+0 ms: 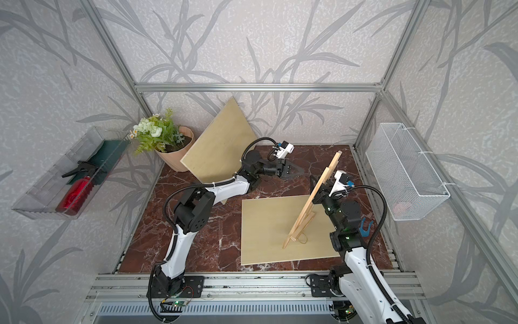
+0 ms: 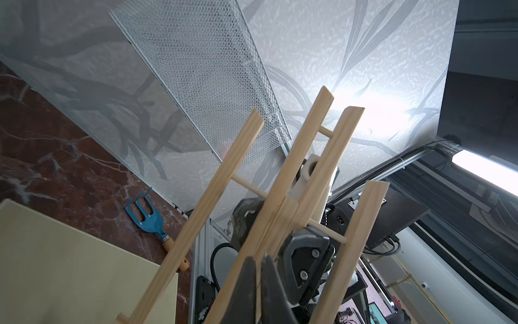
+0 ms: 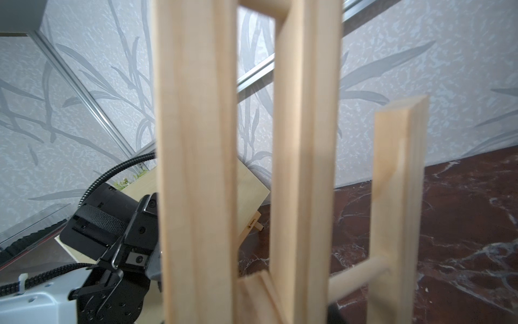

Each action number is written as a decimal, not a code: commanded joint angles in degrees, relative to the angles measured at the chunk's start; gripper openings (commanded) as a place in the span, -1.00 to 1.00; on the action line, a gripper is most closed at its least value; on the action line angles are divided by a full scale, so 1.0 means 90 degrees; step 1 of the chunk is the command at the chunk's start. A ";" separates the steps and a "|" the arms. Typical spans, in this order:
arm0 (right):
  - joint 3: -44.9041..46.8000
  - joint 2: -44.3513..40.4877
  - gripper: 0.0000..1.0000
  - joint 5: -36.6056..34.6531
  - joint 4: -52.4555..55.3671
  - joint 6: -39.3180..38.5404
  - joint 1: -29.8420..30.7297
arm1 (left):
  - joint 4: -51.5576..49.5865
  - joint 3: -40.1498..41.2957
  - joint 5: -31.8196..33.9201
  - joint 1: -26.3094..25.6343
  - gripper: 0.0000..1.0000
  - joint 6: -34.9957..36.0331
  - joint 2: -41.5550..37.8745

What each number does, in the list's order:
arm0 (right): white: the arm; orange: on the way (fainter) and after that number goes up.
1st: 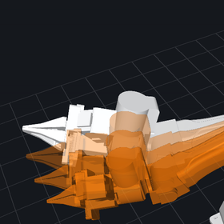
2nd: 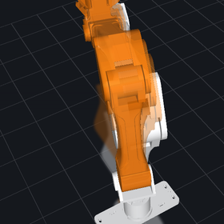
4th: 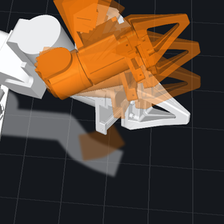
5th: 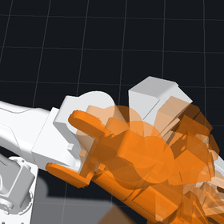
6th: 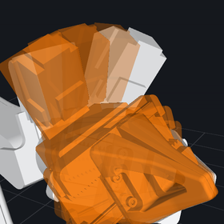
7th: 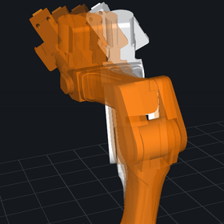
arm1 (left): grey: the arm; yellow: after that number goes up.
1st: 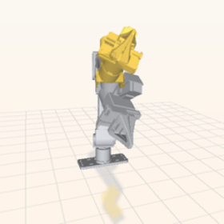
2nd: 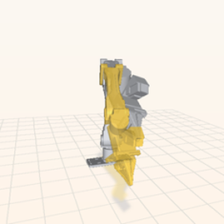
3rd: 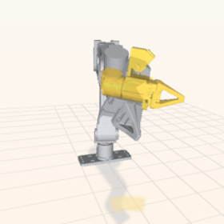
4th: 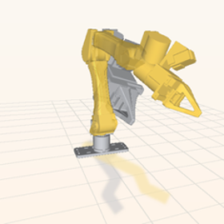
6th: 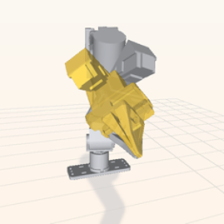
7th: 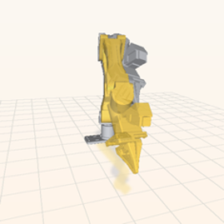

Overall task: Disassemble the easel
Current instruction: Fold up the easel, then place the easel at the center of the board.

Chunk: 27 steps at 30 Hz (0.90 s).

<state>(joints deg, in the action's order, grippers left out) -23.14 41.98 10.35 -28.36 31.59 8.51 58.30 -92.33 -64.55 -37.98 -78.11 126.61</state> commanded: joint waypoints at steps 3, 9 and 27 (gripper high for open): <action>-0.0864 -0.0253 -0.27 -0.1055 0.1231 -0.0093 -0.0008 | -0.0502 0.0736 0.0512 0.0220 -0.83 0.0984 -0.1138; -0.1847 0.0481 -0.35 -0.1975 0.2411 0.0195 0.0004 | -0.2961 0.1303 0.1531 0.0216 -0.83 0.3144 -0.2341; -0.5587 0.6033 -0.49 -0.3001 0.4220 0.4954 0.0099 | -0.4886 0.2603 0.4606 -0.0085 -0.80 0.5657 -0.4931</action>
<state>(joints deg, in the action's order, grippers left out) -67.07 92.71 -15.18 6.28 65.10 9.10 16.38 -69.28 -26.55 -38.22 -31.57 83.96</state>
